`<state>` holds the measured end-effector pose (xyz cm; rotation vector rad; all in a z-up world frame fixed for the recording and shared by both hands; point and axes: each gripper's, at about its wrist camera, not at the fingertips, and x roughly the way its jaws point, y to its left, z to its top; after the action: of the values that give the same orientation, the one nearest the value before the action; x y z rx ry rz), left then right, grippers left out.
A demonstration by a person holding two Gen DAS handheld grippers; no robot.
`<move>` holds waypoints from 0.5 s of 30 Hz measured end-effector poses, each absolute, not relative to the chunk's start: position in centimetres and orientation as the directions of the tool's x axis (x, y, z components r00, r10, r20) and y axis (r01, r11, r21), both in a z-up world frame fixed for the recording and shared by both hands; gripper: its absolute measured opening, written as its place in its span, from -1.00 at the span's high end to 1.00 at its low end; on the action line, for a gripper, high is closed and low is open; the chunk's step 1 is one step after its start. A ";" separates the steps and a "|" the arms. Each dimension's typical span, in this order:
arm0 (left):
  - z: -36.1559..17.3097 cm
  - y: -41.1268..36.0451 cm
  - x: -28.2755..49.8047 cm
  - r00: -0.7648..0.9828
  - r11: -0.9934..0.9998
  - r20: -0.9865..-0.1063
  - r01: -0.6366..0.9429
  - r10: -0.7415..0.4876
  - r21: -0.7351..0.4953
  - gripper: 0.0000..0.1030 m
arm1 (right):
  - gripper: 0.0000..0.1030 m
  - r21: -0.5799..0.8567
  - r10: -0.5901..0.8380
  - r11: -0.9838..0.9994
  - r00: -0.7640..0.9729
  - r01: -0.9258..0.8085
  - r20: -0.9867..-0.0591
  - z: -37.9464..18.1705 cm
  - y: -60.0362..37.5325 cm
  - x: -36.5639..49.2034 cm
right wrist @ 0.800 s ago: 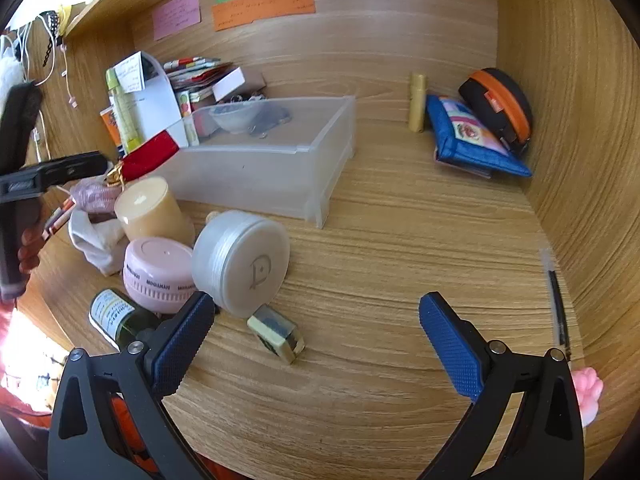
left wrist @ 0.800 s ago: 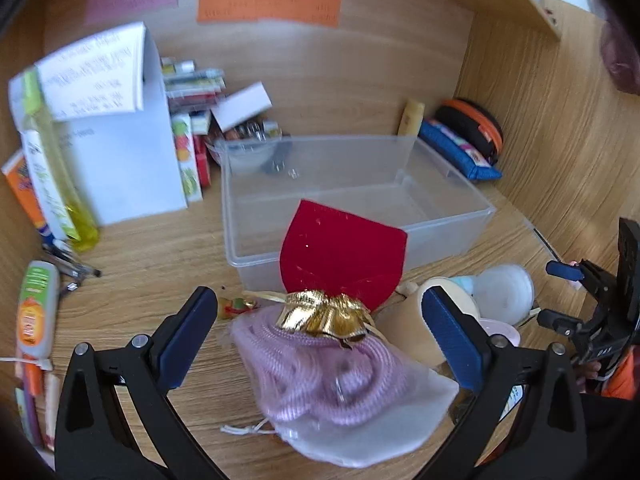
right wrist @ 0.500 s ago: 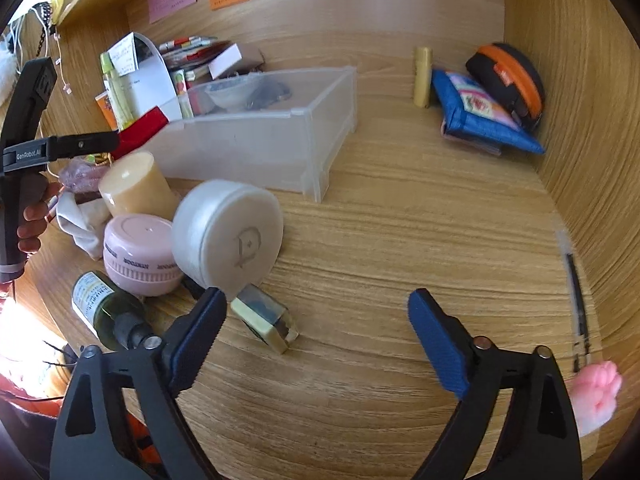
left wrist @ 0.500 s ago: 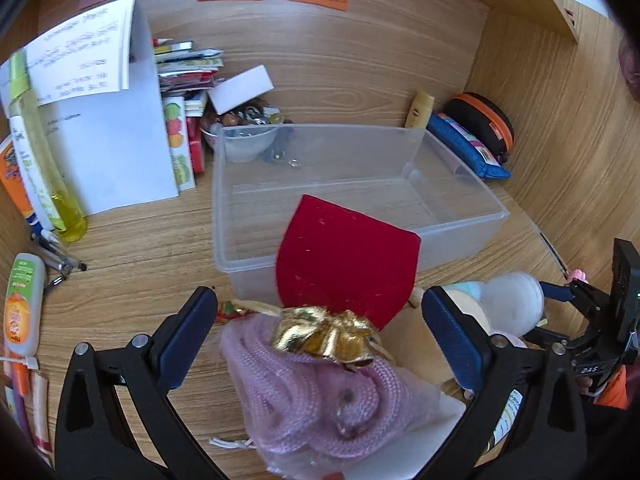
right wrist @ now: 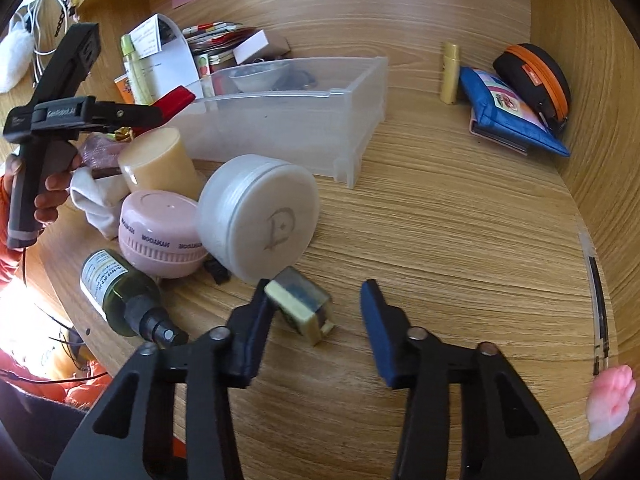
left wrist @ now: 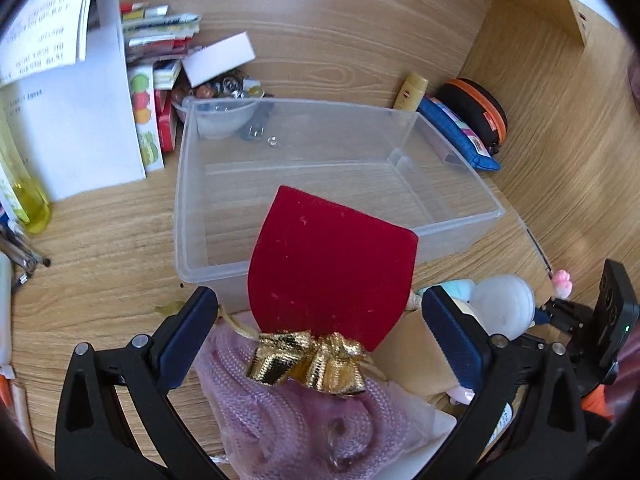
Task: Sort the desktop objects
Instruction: 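Grasp the red velvet pouch with the left gripper while the right grasps the small square stamp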
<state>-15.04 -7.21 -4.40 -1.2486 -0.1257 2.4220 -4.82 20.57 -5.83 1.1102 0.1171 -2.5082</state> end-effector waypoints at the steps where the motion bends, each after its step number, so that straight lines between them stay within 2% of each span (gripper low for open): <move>1: -4.7 -7.1 -15.1 -0.507 -0.914 -0.769 -0.310 0.390 -0.259 -1.00 | 0.49 0.083 -0.323 -0.918 -0.607 0.388 -0.727 -5.8 20.5 -4.8; 5: -5.4 -7.3 -15.0 -0.533 -0.932 -0.775 -0.299 0.339 -0.202 -0.75 | 0.50 0.065 -0.311 -0.920 -0.616 0.387 -0.724 -5.9 20.3 -4.5; 7: -5.4 -7.6 -14.9 -0.541 -0.934 -0.771 -0.298 0.337 -0.199 -0.55 | 0.50 0.054 -0.304 -0.920 -0.619 0.389 -0.724 -5.9 20.2 -4.4; 15: -4.2 -7.4 -14.3 -0.594 -0.938 -0.738 -0.308 0.320 -0.159 -0.23 | 0.51 0.040 -0.286 -0.927 -0.635 0.373 -0.717 -5.0 20.5 -4.2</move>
<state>-14.32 -7.42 -4.19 -1.1756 -0.0212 2.5280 -4.25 20.51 -5.04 1.0897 0.1577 -2.5466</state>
